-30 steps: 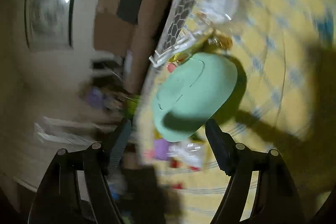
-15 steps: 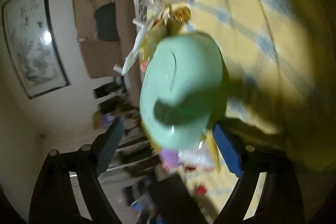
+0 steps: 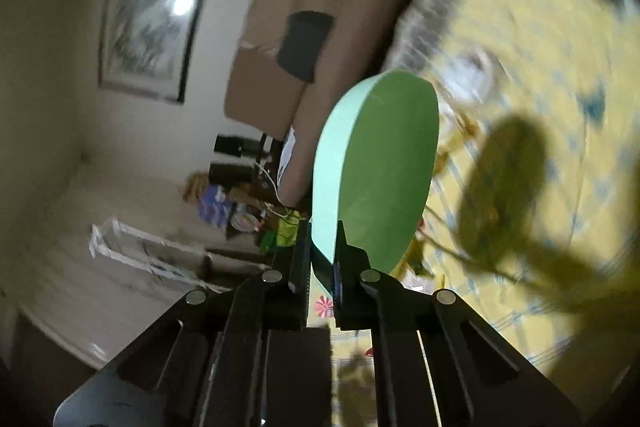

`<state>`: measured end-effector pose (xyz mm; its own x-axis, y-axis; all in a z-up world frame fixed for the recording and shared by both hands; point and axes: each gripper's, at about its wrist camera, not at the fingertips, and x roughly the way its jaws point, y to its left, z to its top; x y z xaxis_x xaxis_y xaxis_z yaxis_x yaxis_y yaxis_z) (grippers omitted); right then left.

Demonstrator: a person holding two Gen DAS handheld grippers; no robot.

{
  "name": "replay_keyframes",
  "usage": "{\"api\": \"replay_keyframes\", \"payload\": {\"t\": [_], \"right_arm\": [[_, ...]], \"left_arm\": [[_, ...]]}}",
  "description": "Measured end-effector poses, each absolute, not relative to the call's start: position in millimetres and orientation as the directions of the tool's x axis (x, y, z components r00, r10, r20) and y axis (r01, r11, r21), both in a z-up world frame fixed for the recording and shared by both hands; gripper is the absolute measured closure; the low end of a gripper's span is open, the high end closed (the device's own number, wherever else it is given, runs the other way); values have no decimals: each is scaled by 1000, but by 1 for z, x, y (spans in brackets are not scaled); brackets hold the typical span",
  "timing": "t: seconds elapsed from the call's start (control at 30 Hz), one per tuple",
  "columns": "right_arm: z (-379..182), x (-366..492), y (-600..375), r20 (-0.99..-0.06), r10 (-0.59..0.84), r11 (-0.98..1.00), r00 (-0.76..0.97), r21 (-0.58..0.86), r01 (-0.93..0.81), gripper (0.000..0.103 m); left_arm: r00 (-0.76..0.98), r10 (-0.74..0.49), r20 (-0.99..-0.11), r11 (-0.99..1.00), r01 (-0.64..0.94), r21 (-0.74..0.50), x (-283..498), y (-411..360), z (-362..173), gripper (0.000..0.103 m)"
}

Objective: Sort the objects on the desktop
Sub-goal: 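Carry the foundation bottle in the left tool while the right tool carries the mint case to the box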

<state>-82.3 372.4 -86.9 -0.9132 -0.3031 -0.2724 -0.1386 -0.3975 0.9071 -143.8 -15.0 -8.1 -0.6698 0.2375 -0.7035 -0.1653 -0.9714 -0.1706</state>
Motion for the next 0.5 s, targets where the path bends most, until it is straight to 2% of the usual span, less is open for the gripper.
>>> {"api": "replay_keyframes", "payload": {"t": [0.23,0.5], "right_arm": [[44,-47,318,-323,-142,-798,-935,596,-85,95],[117,-21,224,-338,-94,-931,-936,363,-37,95]], "left_arm": [[-772,149,-618,-989,-128,-79,-111,-26,33,41],[-840,85,-536,-996,-86,-24,-81,-65,75,41]]}}
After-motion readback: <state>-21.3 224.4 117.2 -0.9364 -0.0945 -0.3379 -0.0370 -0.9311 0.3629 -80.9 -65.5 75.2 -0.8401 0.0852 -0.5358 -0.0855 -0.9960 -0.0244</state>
